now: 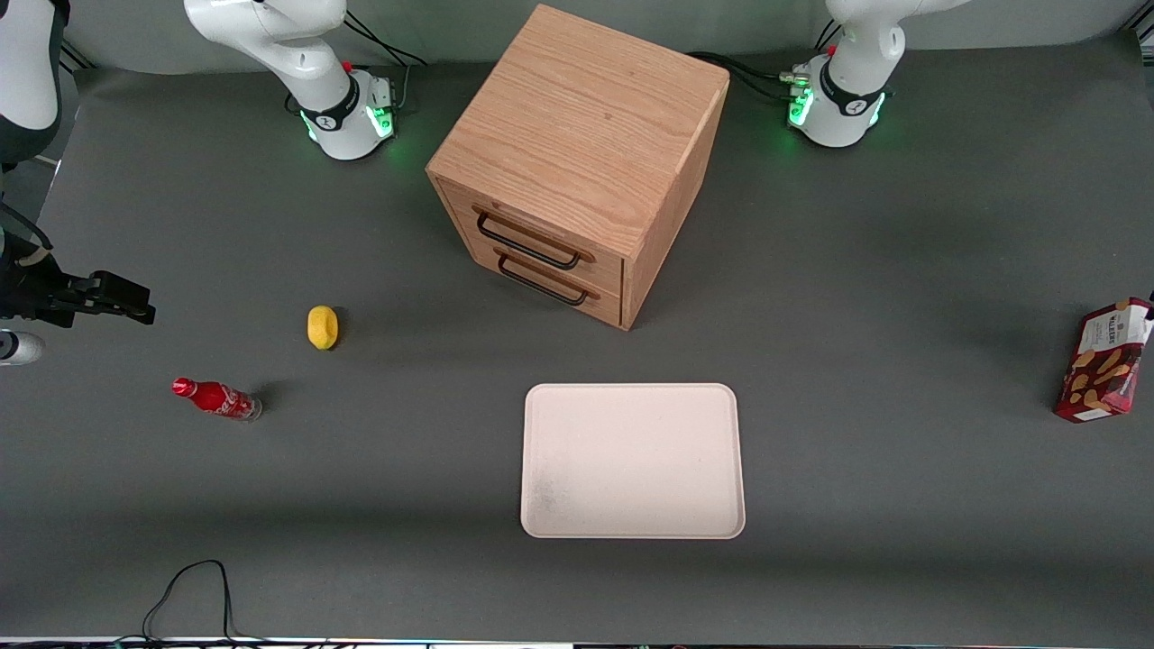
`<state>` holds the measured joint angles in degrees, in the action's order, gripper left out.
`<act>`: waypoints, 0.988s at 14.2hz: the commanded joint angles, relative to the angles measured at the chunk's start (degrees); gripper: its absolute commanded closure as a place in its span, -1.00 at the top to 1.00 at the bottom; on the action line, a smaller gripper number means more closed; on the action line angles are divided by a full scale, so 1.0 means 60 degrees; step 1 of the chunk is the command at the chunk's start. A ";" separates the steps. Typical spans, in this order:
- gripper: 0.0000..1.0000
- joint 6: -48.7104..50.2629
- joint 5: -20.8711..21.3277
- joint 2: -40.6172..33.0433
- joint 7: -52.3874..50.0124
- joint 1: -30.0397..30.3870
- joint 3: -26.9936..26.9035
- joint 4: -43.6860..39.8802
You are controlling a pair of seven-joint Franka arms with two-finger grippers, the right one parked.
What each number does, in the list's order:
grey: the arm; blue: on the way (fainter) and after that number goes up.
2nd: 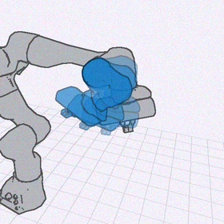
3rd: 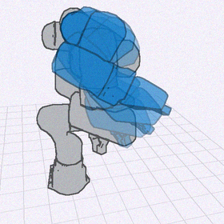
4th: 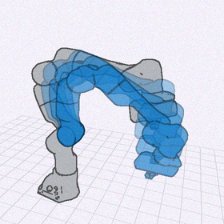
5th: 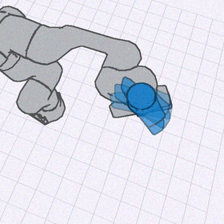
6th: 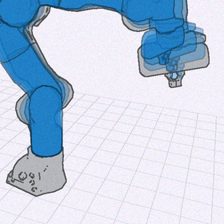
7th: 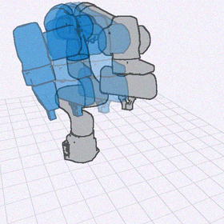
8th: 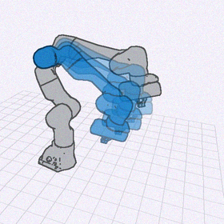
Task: Place red cookie box on tray
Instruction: 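Lower the left gripper onto the shortbread box and close on it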
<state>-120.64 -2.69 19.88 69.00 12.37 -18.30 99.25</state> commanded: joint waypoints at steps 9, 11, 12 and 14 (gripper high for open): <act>0.24 -0.1938 -0.1425 0.2486 0.1597 0.0824 -0.0011 -0.0179; -0.94 -0.2189 -0.1470 0.2678 0.1582 0.0853 -0.0011 -0.0223; -1.00 -0.2174 -0.1499 0.2664 0.1466 0.0839 -0.0011 -0.0223; -1.00 -0.2174 -0.1499 0.2664 0.1348 0.0824 -0.0011 -0.0223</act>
<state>-133.76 -10.66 35.75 77.00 17.19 -18.32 98.99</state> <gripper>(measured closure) 0.617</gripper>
